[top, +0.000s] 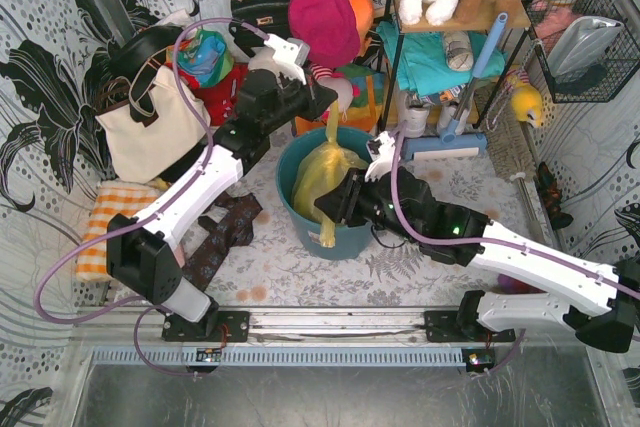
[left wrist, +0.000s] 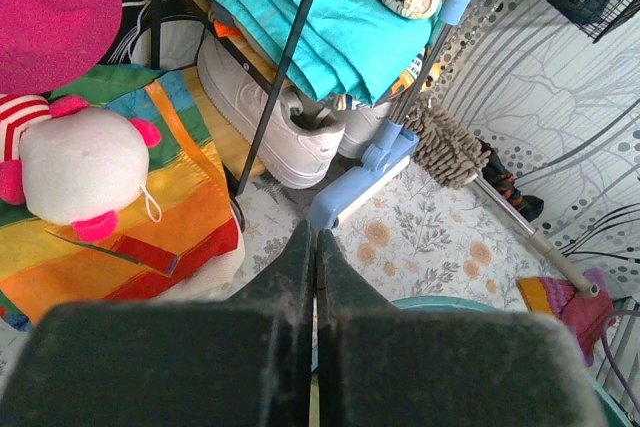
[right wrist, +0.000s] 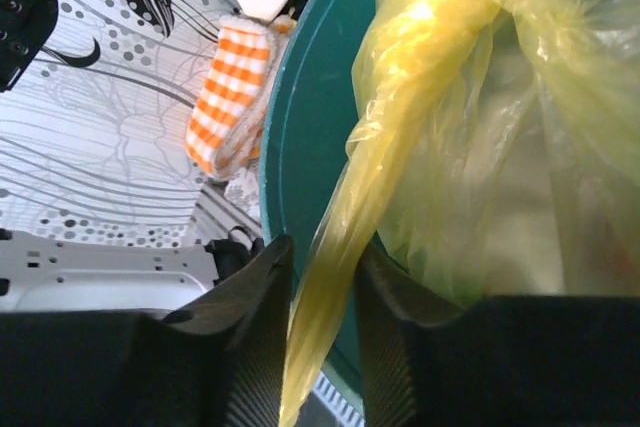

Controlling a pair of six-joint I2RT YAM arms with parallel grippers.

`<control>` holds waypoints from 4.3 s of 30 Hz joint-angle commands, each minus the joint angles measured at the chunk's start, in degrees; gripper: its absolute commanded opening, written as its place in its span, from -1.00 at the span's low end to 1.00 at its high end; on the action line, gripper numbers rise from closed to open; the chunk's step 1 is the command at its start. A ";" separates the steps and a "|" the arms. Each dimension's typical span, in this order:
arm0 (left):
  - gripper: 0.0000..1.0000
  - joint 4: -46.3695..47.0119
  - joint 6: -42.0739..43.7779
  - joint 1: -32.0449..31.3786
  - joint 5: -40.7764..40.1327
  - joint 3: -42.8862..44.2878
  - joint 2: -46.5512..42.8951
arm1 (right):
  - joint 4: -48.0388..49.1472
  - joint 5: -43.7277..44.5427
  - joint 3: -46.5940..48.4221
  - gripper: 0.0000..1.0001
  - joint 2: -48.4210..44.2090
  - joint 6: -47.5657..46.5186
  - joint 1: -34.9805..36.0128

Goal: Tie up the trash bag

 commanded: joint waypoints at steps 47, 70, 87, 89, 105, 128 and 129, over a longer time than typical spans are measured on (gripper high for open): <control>-1.00 -2.57 4.46 0.37 -9.14 15.60 7.49 | 7.88 -11.82 7.43 -1.00 -4.39 -10.04 2.25; 0.12 -1.30 1.46 0.33 -4.56 -5.13 -11.10 | -4.91 5.73 2.38 -0.32 -11.67 -6.30 4.33; 0.96 -5.95 1.45 1.10 -36.68 -29.41 -35.34 | -6.49 44.25 2.59 0.94 -14.25 -33.28 2.64; 0.96 -6.08 1.13 1.33 -40.49 -32.58 -36.38 | -3.16 43.18 0.81 0.94 -14.97 -38.19 -1.00; 0.95 14.94 -2.03 7.34 -66.02 -54.92 -31.60 | 6.98 13.92 -17.20 0.94 -6.43 -36.87 -52.56; 0.95 68.56 14.02 14.39 -43.45 -71.64 -8.79 | 78.95 1.49 -50.87 0.93 18.45 -49.53 -62.13; 0.95 69.73 14.31 15.26 -40.42 -71.96 -8.08 | 82.43 0.16 -51.51 0.93 20.20 -50.38 -62.11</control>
